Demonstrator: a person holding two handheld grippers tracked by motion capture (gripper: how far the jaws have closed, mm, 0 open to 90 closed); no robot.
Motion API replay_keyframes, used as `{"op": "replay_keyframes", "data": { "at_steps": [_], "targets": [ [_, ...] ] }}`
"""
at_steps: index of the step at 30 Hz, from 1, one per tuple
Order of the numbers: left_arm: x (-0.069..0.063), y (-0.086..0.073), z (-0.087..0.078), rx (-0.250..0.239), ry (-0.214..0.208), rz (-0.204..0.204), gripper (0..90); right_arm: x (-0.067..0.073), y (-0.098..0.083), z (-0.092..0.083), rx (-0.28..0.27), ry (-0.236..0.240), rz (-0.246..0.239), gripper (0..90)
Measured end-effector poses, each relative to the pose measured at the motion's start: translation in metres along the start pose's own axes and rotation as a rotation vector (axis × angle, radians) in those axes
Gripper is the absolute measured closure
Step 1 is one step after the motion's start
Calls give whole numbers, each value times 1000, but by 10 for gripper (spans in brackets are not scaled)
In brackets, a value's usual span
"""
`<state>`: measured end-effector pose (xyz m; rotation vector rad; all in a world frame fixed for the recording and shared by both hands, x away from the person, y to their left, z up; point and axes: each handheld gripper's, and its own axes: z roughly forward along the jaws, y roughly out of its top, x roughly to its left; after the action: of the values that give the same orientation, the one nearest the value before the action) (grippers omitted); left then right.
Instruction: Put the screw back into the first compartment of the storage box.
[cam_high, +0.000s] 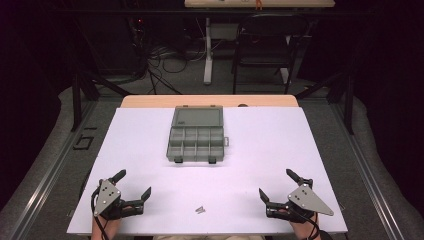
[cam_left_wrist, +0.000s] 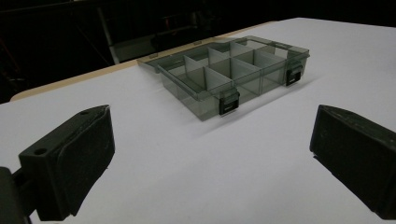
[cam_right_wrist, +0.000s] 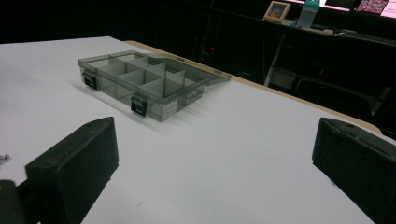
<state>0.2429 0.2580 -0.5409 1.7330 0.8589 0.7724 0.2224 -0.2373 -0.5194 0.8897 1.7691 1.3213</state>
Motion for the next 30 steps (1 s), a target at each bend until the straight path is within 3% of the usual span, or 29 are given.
{"op": "replay_keyframes", "data": {
  "at_steps": [13,18,25,30],
  "targets": [
    [0,1,4,7,-4,-11,1,-2,-1,2,-5,-2,4,0],
    [-3,2,7,22,-18,-9,1,-2,-1,2,4,8,6,0],
    [-10,6,10,8,-40,6,1,-1,-1,1,4,8,4,0],
    [-14,9,14,1,-62,-9,1,-1,-1,1,4,4,3,0]
  ]
}}
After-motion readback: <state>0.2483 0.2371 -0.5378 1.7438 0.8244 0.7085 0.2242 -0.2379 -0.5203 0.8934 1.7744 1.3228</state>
